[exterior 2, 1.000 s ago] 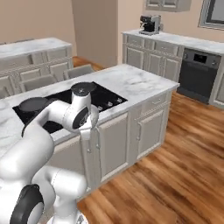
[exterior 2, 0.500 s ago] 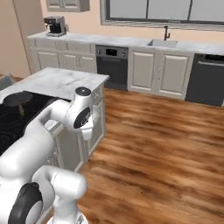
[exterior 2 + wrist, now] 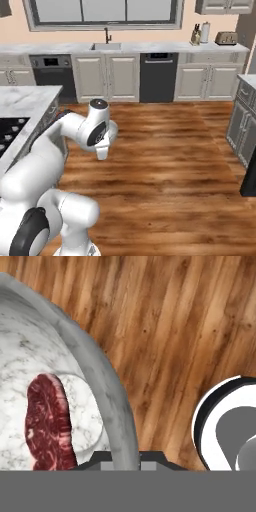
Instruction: Place one of the steaks on the plate and the other in the bowl. Then place the bowl in the fridge.
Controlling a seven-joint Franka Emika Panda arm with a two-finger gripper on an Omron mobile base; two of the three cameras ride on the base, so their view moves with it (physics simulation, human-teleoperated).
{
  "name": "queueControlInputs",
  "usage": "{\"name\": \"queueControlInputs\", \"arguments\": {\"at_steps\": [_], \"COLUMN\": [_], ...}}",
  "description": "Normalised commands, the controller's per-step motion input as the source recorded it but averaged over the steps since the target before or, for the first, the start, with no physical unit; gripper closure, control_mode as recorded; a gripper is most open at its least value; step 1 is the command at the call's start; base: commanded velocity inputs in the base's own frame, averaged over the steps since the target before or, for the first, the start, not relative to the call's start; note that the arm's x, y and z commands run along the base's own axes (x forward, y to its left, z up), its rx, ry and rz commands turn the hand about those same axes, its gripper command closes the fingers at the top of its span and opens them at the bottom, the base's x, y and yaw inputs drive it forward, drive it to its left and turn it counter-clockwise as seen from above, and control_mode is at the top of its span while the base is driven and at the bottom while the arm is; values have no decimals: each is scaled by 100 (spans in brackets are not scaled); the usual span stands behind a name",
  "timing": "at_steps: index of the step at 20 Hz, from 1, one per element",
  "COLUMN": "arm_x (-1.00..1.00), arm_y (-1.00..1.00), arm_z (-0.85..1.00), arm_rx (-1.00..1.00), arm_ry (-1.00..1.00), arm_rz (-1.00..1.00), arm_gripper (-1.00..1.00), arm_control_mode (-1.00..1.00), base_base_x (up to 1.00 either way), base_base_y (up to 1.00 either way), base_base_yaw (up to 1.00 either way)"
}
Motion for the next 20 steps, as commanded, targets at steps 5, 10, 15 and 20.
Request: {"name": "queueControlInputs", "arguments": {"at_steps": [5,10,15,20], "arm_x": [0,0,0,0], "arm_y": [0,0,0,0], "arm_z": [0,0,0,0], "arm_rx": [0,0,0,0], "arm_ry": [0,0,0,0], "arm_rz": [0,0,0,0], "arm_gripper": [100,100,100,100], "arm_control_mode": [100,100,100,100], "base_base_x": [-54,-13,-11,17], "base_base_y": [25,-39,-69,-68], "base_base_yaw": [-53,-43,-52,-58]}}
